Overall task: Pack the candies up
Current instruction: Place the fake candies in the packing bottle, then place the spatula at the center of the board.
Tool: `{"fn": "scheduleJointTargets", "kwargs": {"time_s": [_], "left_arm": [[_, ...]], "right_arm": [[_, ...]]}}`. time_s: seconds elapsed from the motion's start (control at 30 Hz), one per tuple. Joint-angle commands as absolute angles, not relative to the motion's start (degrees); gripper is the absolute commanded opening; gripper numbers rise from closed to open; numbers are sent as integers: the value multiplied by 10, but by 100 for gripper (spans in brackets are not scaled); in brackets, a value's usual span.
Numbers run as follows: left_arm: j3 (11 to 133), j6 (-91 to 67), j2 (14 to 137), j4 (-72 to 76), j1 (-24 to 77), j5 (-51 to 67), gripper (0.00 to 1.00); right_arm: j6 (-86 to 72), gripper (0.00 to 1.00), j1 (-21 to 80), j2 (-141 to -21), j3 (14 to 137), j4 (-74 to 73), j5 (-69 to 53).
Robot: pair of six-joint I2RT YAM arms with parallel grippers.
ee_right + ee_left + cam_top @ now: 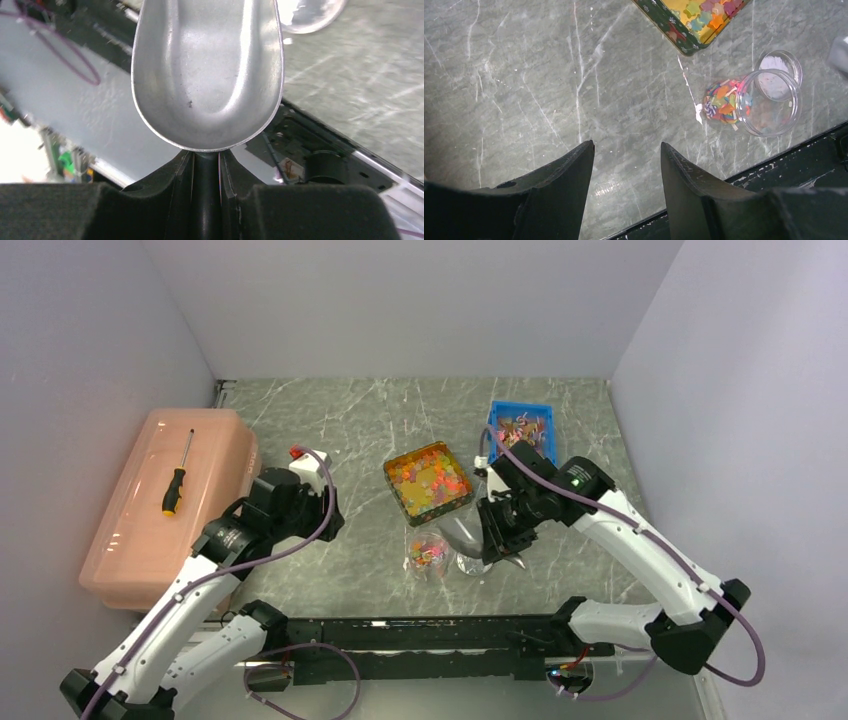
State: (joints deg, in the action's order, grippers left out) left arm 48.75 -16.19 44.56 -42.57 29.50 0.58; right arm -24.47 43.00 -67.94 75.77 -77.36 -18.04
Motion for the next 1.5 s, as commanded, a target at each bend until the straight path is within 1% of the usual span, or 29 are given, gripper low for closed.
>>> {"fn": "scheduleJointTargets", "kwargs": {"time_s": [0.0,0.13,0.4,0.47,0.53,0.57,0.63,0.77,0.87,1.07,1.27,1.47], "left_arm": [[491,-159,455,-407,297,5,57],[492,-158,462,-407,297,5,57],[491,-159,469,-410,297,2,57],[491,-159,472,-410,297,2,57],[493,-159,475,-411,297,2,57],[493,-159,476,-412,297,2,57],[493,-159,476,-412,297,2,57],[491,-161,472,-414,297,-17,57],[490,-163,471,-415,297,-25,57],[491,-164,479,-417,297,-29,57],[490,-166,482,-418,297,-38,57],[491,-167,492,-418,297,-43,56]], "right_arm": [[-255,0,415,-632,745,-763,-63],[-286,0,407,-592,717,-760,30],[-421,0,401,-514,620,-738,200],[-446,0,399,-492,594,-720,220],[-464,3,398,-479,569,-704,240],[-477,0,398,-479,556,-705,256],[-496,0,394,-485,542,-713,286],[-531,0,384,-488,527,-685,294],[-558,0,376,-481,519,-629,257],[-660,0,357,-506,457,-609,330],[-730,0,333,-537,428,-593,387],[-772,0,287,-596,409,-593,393]]}}
